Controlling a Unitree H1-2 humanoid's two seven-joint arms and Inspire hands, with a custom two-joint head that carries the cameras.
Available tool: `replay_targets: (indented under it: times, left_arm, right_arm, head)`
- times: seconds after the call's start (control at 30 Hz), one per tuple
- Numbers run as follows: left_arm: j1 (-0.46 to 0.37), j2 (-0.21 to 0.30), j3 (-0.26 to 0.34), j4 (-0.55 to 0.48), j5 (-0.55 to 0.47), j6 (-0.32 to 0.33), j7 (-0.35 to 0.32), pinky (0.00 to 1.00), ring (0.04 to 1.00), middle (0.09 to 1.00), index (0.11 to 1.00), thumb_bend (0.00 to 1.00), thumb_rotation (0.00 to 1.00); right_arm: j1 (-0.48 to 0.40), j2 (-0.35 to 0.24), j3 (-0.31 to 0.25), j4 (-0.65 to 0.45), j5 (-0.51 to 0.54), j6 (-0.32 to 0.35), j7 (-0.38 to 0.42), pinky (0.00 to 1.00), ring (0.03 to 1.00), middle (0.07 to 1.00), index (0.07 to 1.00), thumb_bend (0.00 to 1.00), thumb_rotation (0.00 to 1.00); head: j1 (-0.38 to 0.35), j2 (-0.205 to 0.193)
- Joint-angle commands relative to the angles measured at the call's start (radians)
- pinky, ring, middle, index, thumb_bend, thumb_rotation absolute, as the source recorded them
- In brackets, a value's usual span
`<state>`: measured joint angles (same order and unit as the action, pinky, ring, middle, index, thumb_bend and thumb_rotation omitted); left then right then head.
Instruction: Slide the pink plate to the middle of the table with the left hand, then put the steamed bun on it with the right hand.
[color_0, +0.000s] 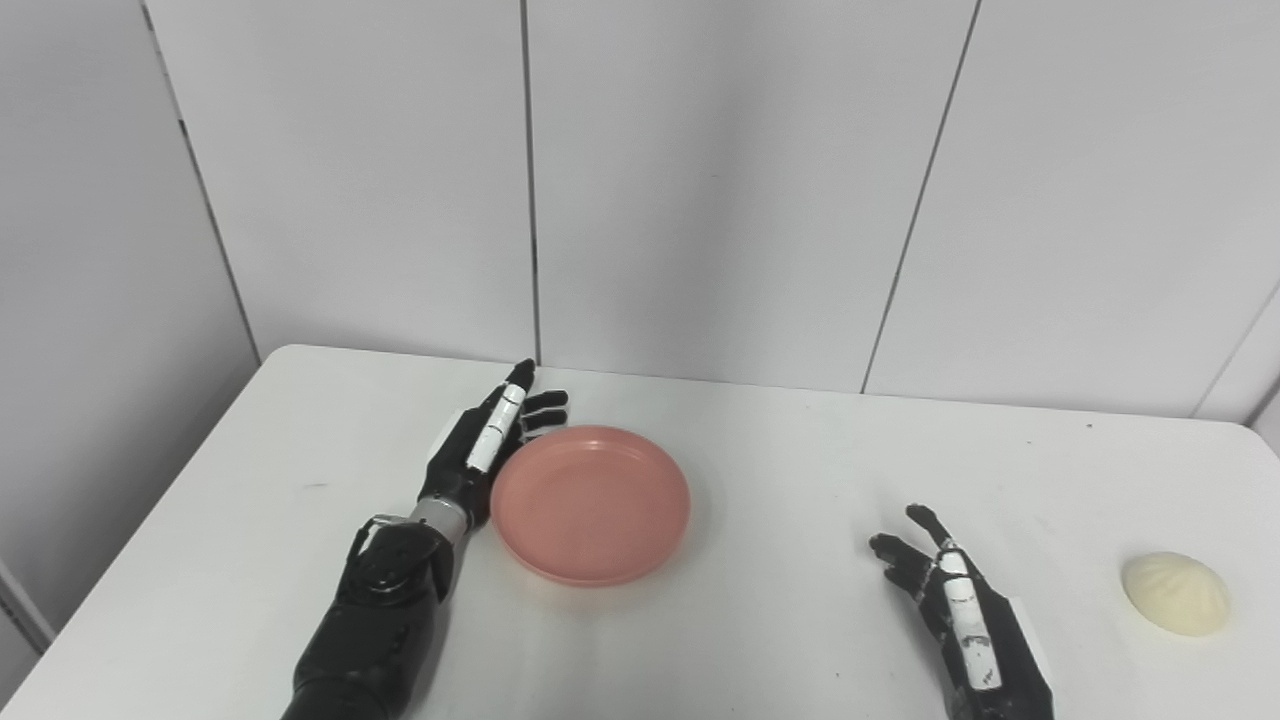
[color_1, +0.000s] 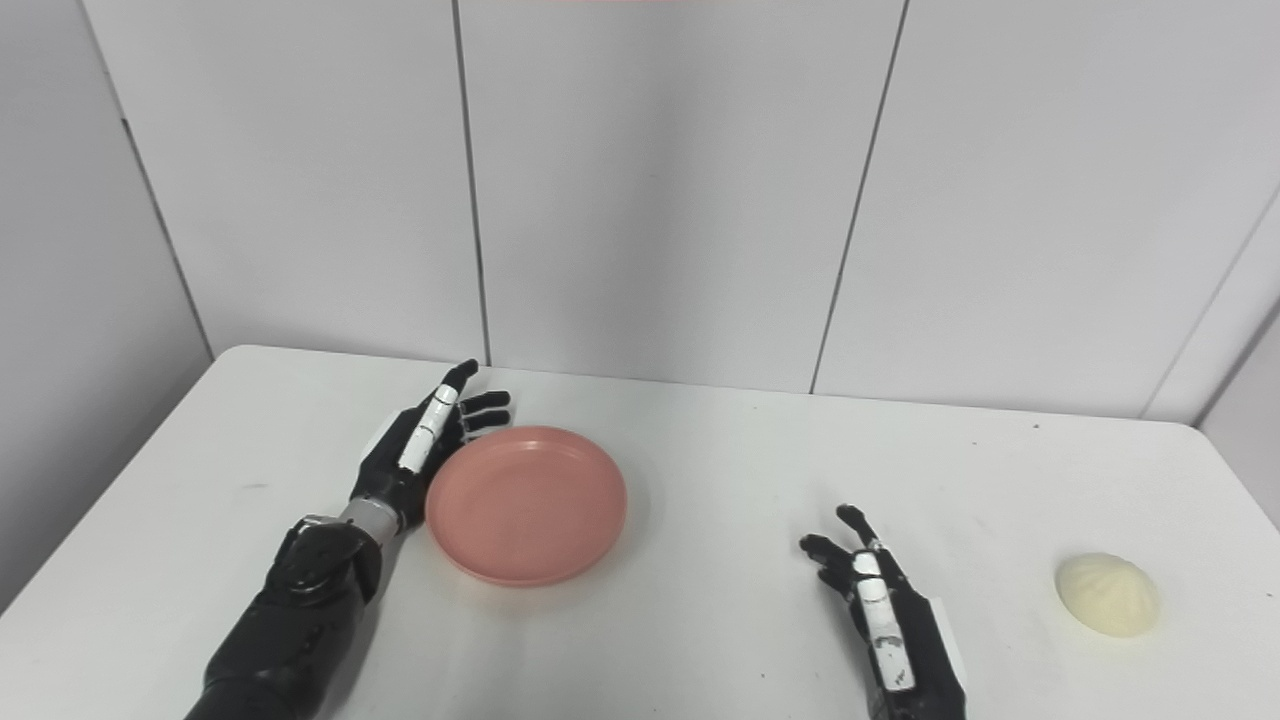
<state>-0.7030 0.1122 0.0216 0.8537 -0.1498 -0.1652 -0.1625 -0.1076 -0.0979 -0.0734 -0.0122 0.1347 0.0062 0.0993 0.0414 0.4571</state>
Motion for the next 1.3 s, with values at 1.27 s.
replay_targets:
  times: [1.27]
  left_arm:
    - [-0.011,-0.18,-0.019,0.016,0.082,0.007,0.092,0.7,0.767,0.749,0.943,0.71,0.86]
  right_arm:
    - [0.046,0.05,0.066,-0.076,-0.174,-0.008,-0.117,0.84,0.849,0.83,0.899,0.72,0.92]
  head:
    - [-0.257,0.057]
